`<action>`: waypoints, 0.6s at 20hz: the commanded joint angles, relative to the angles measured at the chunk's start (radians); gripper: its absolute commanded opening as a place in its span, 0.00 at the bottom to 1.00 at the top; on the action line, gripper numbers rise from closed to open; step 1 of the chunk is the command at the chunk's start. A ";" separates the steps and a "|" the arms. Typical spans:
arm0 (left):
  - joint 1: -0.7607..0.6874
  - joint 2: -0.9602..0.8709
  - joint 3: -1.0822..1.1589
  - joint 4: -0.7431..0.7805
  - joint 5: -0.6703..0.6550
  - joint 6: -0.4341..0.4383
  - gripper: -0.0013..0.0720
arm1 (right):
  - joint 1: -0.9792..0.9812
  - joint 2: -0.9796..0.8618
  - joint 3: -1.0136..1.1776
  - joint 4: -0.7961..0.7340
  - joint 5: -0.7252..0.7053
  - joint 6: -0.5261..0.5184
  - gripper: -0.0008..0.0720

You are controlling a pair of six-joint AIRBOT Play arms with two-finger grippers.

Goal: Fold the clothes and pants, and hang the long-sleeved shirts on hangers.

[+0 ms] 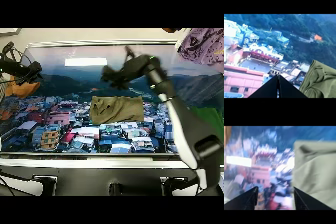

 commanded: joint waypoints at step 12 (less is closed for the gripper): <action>0.019 0.000 -0.001 0.000 -0.001 0.001 0.04 | -0.628 0.039 -0.533 0.308 -0.195 -0.711 0.73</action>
